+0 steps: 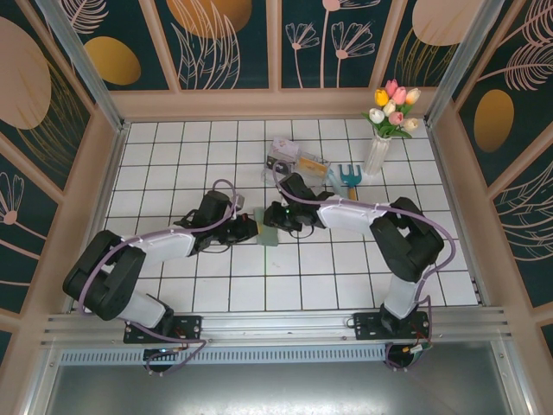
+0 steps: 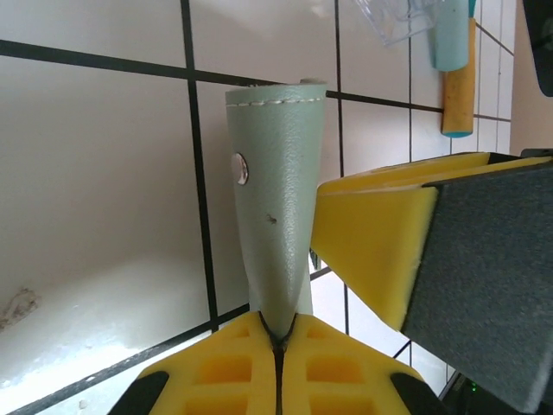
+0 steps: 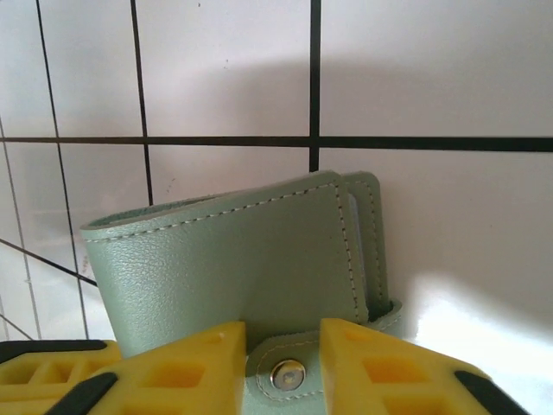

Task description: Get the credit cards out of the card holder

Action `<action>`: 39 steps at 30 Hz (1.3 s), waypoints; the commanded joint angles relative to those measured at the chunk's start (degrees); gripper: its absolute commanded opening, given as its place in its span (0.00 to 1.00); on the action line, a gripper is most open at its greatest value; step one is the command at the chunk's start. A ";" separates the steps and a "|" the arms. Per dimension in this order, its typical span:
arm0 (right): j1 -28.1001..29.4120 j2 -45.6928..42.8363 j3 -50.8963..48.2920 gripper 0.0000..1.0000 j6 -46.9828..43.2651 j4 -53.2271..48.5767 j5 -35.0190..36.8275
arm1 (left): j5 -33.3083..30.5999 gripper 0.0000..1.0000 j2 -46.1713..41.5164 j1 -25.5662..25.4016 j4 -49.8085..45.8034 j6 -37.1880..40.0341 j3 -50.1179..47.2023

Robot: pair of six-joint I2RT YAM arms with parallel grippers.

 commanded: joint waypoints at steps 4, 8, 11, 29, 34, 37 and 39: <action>0.22 0.21 0.38 0.25 0.54 -7.13 5.34 | -2.12 0.00 0.09 -0.12 -0.54 1.83 2.01; -0.86 -1.97 -1.84 0.25 1.87 -10.55 9.04 | -4.95 0.00 0.09 -0.09 -2.62 2.55 2.04; -1.14 -3.20 -2.58 0.25 2.43 -11.86 10.46 | -5.33 0.00 0.13 -0.05 -3.20 2.88 2.21; -0.74 0.95 2.15 0.30 1.49 -7.54 6.08 | -3.78 0.00 2.38 -0.04 -7.06 5.55 4.65; -0.79 2.50 3.21 0.21 0.63 -6.86 6.16 | -4.83 0.06 2.59 -0.04 -8.06 5.88 4.81; -0.83 2.34 3.46 0.14 0.20 -7.30 7.70 | -7.90 0.18 2.12 -0.10 -9.70 6.26 5.32; -0.83 1.90 3.67 0.11 -0.39 -8.32 9.43 | -10.09 0.31 2.08 -0.06 -11.44 6.60 6.07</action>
